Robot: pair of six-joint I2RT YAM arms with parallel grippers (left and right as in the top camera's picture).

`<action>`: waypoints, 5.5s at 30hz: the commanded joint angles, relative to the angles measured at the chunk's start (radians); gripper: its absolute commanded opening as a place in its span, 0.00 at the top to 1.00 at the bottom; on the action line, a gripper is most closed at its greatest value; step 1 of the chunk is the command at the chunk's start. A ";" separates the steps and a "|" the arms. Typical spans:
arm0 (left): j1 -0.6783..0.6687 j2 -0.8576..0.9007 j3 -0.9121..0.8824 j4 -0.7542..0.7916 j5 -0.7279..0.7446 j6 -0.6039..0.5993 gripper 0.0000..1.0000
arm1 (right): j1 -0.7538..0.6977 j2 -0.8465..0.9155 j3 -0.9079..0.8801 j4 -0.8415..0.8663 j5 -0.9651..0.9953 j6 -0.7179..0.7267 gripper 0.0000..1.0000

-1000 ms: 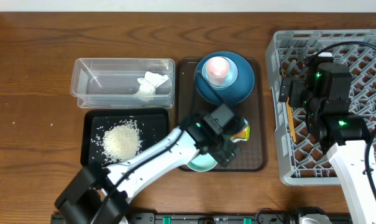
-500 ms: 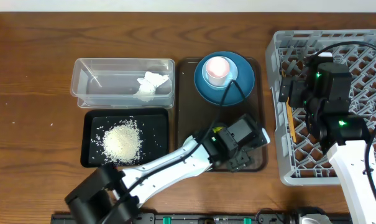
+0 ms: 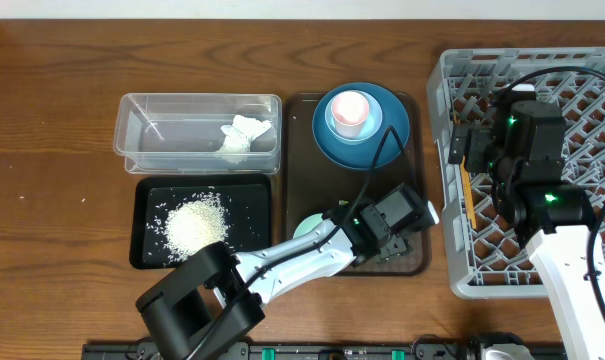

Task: Sort waste into correct bins and load items into the dishwasher rack
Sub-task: 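Lift the yellow wrapper with the left gripper, then carry the yellow wrapper with the left gripper and drop it into the clear bin, then move the left gripper over the pink-white cup on the blue plate and grasp it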

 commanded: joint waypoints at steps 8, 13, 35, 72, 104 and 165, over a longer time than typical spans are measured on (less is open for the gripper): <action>0.022 0.069 -0.005 0.008 -0.026 0.027 0.30 | 0.006 -0.002 0.009 -0.001 -0.004 0.013 0.01; 0.022 0.097 -0.005 0.023 -0.026 0.027 0.31 | 0.006 -0.002 0.009 -0.001 -0.004 0.013 0.01; 0.022 0.151 -0.005 0.060 -0.026 0.027 0.51 | 0.006 -0.002 0.009 -0.001 -0.004 0.013 0.01; 0.022 0.081 -0.003 0.059 -0.027 0.047 0.94 | 0.006 -0.002 0.009 -0.001 -0.004 0.013 0.01; 0.230 -0.179 -0.003 0.006 -0.396 0.211 0.94 | 0.006 -0.002 0.009 -0.001 -0.003 0.013 0.01; 0.544 -0.245 -0.003 0.158 0.139 -0.953 0.45 | 0.006 -0.002 0.009 -0.001 -0.004 0.013 0.01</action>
